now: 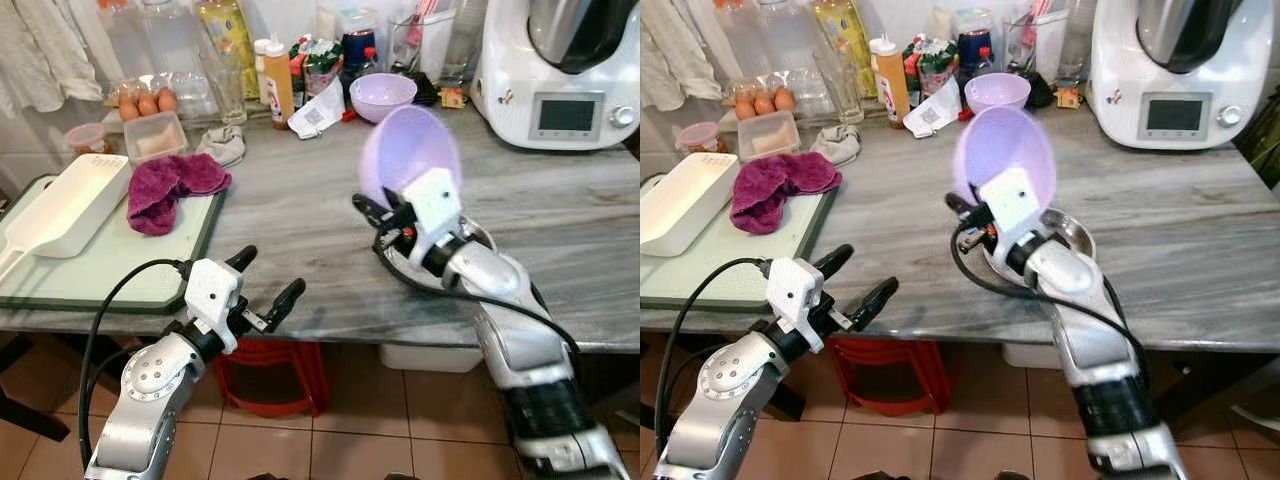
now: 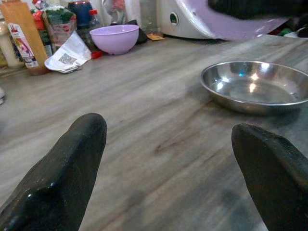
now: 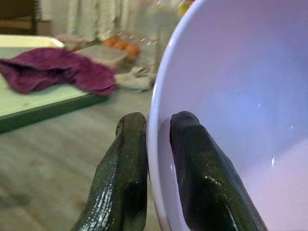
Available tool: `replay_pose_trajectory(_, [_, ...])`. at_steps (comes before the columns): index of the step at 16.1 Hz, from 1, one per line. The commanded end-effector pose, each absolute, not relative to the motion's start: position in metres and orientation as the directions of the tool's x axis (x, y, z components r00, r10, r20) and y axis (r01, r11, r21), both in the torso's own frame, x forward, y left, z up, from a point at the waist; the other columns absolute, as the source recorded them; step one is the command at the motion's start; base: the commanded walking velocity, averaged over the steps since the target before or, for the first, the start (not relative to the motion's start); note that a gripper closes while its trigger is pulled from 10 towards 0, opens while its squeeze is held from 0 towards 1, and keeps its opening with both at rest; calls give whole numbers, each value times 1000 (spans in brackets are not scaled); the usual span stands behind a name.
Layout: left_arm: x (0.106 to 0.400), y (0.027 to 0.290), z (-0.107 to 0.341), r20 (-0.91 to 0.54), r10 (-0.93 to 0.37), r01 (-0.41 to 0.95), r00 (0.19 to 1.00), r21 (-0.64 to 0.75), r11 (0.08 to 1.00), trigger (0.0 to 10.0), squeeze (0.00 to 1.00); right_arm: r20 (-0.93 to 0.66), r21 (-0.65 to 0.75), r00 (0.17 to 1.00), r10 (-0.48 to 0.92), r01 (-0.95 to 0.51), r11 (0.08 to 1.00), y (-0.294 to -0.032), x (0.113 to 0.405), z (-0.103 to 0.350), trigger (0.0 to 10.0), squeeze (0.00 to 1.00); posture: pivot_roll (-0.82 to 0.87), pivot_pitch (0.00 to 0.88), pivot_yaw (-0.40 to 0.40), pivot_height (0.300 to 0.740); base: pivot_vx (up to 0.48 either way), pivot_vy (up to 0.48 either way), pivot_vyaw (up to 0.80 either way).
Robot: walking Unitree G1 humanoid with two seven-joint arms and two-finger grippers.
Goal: Setting the table
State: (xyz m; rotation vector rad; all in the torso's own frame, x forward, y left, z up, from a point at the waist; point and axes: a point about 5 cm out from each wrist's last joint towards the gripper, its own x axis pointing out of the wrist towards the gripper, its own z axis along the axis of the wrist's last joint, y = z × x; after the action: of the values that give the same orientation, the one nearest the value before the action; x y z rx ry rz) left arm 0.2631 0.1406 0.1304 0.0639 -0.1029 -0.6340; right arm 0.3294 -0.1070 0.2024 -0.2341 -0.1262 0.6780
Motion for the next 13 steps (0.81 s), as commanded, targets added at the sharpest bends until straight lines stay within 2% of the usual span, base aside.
replay_pose_trajectory(1, [260,140,132,68,-618,611,783,100,785,10000,0,2,-229,751,660,-642,731,-103,337,205,10000,0,-138,128,73,740,0,0,0])
replay_pose_trajectory(2, [258,140,132,65,-626,619,777,102,779,10000,0,-18,-193,730,683,-673,714,-99,340,205,10000,0,-138,128,73,740,0,0,0])
replay_pose_trajectory(8, [254,135,133,65,-665,657,744,104,746,10000,0,-175,-176,624,762,-781,599,-78,348,197,10000,0,-135,135,56,740,0,0,0])
replay_pose_trajectory(13, [253,134,133,66,-669,662,740,97,743,10000,0,-265,-173,563,783,-827,536,-75,343,190,10000,0,-137,133,54,740,0,0,0])
